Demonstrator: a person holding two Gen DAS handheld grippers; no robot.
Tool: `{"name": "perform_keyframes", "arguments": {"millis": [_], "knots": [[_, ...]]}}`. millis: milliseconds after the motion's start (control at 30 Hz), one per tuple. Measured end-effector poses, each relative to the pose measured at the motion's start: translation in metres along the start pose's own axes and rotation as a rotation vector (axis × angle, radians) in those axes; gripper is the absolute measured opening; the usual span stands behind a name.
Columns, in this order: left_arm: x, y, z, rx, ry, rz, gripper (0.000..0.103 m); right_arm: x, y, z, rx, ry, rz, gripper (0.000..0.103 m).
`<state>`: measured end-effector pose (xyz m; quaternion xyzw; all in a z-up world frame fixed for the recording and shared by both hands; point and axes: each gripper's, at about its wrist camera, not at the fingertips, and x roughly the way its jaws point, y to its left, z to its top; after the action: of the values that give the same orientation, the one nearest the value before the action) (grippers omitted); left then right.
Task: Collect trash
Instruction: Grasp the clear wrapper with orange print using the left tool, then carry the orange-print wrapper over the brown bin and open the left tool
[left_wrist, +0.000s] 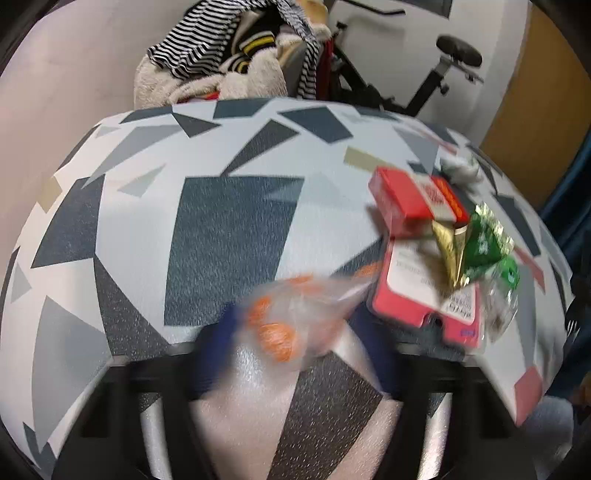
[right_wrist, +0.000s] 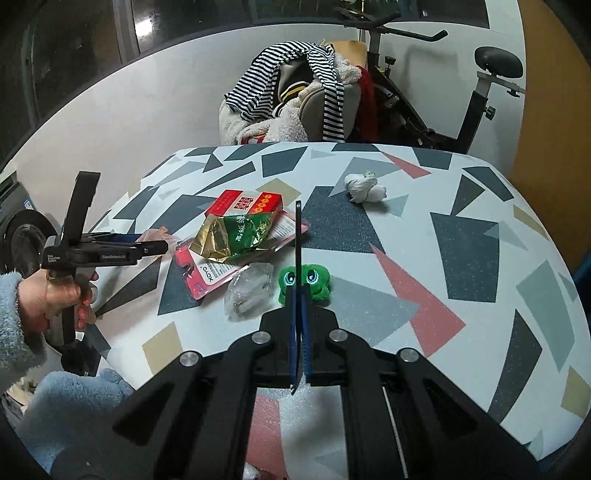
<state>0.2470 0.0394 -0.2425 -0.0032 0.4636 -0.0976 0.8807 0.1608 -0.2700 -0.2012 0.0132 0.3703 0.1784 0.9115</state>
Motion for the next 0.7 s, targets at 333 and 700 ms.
{"name": "perform_keyframes", "arguments": {"millis": [333, 700], "knots": [[-0.043, -0.005, -0.012, 0.049, -0.059, -0.073, 0.025, -0.009, 0.011, 0.000, -0.014, -0.019, 0.017, 0.007], [-0.099, -0.038, -0.045, 0.120, -0.112, -0.134, 0.014, -0.038, 0.031, -0.009, -0.027, -0.044, 0.047, 0.007]]}}
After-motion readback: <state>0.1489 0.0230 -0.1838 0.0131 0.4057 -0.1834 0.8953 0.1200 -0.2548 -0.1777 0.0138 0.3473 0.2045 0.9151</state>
